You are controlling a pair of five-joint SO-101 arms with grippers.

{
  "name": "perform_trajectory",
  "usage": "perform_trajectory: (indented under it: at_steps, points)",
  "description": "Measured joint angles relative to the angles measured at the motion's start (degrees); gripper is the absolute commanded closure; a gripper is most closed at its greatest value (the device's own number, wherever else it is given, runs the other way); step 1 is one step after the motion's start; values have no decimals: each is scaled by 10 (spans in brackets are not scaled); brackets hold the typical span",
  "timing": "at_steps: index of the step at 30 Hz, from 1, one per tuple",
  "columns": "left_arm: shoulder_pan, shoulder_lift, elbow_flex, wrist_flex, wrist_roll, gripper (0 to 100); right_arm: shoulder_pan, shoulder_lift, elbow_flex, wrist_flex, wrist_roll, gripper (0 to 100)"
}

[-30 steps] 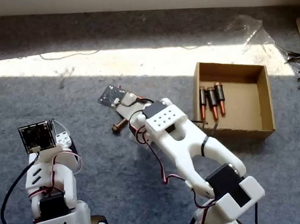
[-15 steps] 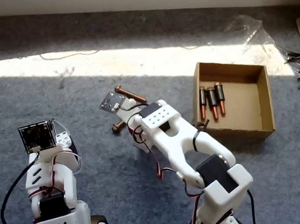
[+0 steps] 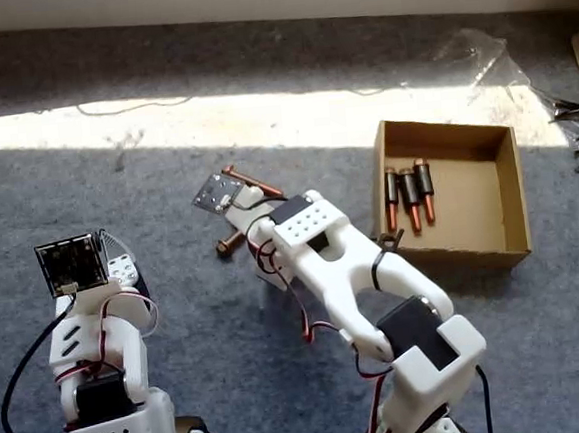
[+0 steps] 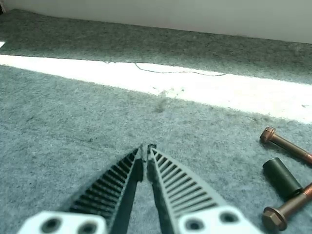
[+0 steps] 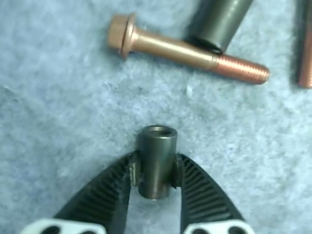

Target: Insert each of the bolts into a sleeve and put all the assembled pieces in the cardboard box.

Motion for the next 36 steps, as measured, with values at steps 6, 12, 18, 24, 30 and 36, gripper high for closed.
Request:
perform_trajectory:
  at_steps: [6,12,18,24,30,36]
  points:
    - [0,0,0,0,0,966,5,0,-1,0,0,994]
    - [0,0,0,0,0,966,21,-4,-1,2,1,994]
    - [0,0,13,-9,0,966,29,-89,0,4,1,994]
    - [0,0,39,-55,0,966,29,-203,1,8,1,994]
    - [0,0,39,-63,0,966,30,-294,48,27,1,994]
    - [0,0,39,-63,0,966,31,-385,94,27,1,994]
